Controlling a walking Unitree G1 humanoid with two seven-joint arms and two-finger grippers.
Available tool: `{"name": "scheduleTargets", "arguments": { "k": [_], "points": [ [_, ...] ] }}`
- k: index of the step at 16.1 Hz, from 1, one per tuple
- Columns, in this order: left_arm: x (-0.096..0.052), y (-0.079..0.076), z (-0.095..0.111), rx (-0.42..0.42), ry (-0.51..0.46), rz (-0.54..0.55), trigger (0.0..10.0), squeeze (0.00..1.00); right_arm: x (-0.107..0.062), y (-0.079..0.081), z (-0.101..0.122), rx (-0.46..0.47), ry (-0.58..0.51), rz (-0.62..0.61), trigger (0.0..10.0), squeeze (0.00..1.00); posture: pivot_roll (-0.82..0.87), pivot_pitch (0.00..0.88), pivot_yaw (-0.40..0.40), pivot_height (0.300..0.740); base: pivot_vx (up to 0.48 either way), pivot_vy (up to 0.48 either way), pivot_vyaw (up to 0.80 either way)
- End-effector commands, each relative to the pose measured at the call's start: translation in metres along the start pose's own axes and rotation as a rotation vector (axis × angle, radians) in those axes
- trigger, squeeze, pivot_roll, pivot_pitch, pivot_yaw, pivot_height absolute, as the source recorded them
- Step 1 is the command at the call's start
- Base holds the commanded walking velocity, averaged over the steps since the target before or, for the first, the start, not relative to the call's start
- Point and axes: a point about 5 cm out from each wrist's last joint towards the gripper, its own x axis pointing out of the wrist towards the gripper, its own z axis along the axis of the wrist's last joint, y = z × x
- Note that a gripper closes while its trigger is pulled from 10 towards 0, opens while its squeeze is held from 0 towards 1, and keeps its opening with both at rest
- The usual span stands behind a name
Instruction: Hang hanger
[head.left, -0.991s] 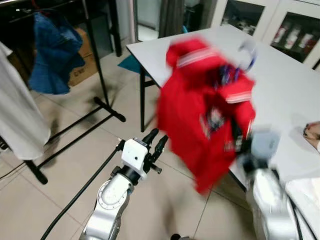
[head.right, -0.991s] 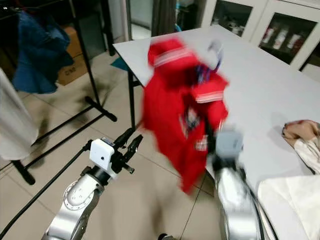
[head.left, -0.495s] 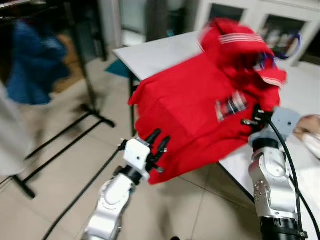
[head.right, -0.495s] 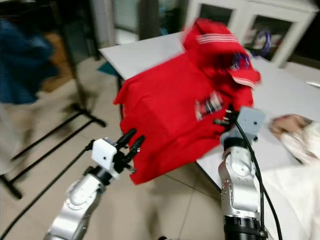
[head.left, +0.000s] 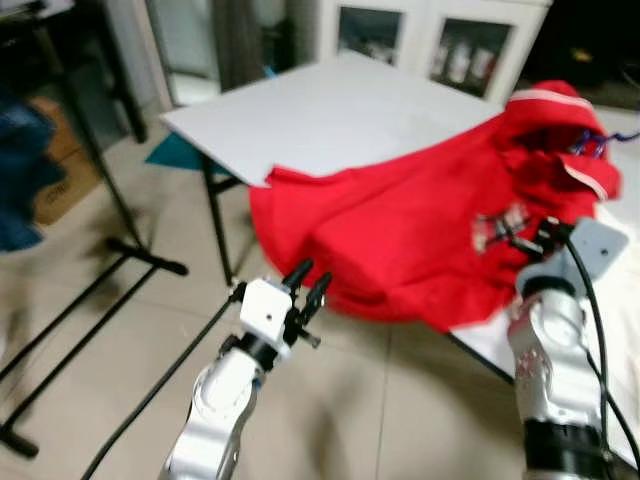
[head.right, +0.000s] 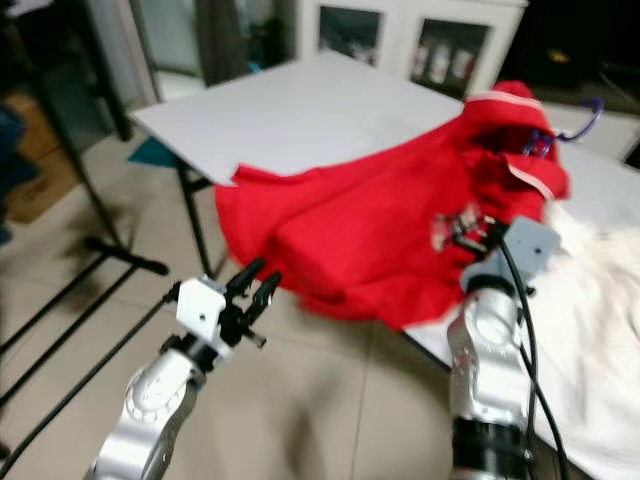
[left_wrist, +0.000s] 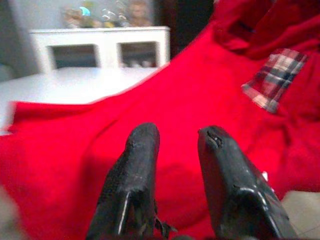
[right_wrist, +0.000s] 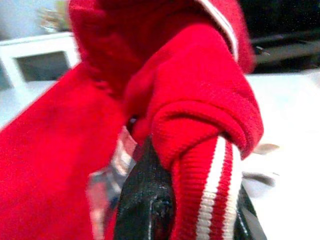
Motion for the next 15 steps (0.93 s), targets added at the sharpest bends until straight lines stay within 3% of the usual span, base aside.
{"name": "scheduleTargets", "arguments": {
  "k": [1, 4, 5, 7, 9, 11, 15],
  "points": [
    [0.002, -0.005, 0.002, 0.0, -0.008, -0.017, 10.0, 0.0, 0.001, -0.005, 0.01, 0.013, -0.04, -0.017, 10.0, 0.0, 0.02, 0.062, 0.0, 0.74, 0.0, 0.0, 0.0],
    [0.005, -0.001, 0.004, 0.016, -0.014, -0.021, 10.0, 0.0, -0.003, 0.01, -0.003, -0.014, 0.032, 0.108, 10.0, 0.0, 0.02, 0.064, 0.002, 0.74, 0.0, 0.0, 0.0],
    [0.012, 0.009, 0.011, 0.035, -0.029, -0.007, 10.0, 0.0, -0.009, 0.023, -0.016, -0.064, 0.107, 0.228, 10.0, 0.0, 0.02, 0.064, 0.002, 0.74, 0.0, 0.0, 0.0],
    [0.018, 0.019, 0.018, 0.051, -0.043, 0.016, 10.0, 0.0, -0.015, 0.029, -0.026, -0.109, 0.151, 0.288, 10.0, 0.0, 0.02, 0.064, 0.0, 0.74, 0.0, 0.0, 0.0],
    [0.025, 0.036, 0.026, 0.092, -0.04, 0.056, 10.0, 0.0, -0.015, 0.025, -0.027, -0.107, 0.152, 0.273, 10.0, 0.0, 0.02, 0.065, 0.001, 0.74, 0.0, 0.0, 0.0],
    [0.027, 0.041, 0.027, 0.1, -0.035, 0.066, 10.0, 0.0, -0.014, 0.024, -0.025, -0.107, 0.147, 0.273, 10.0, 0.0, 0.01, 0.066, 0.002, 0.74, 0.0, 0.0, 0.0],
    [0.03, 0.038, 0.026, 0.097, -0.03, 0.053, 10.0, 0.0, -0.012, 0.023, -0.022, -0.11, 0.14, 0.28, 10.0, 0.0, 0.01, 0.066, 0.003, 0.74, 0.398, 0.0, 0.0]
  ]
}}
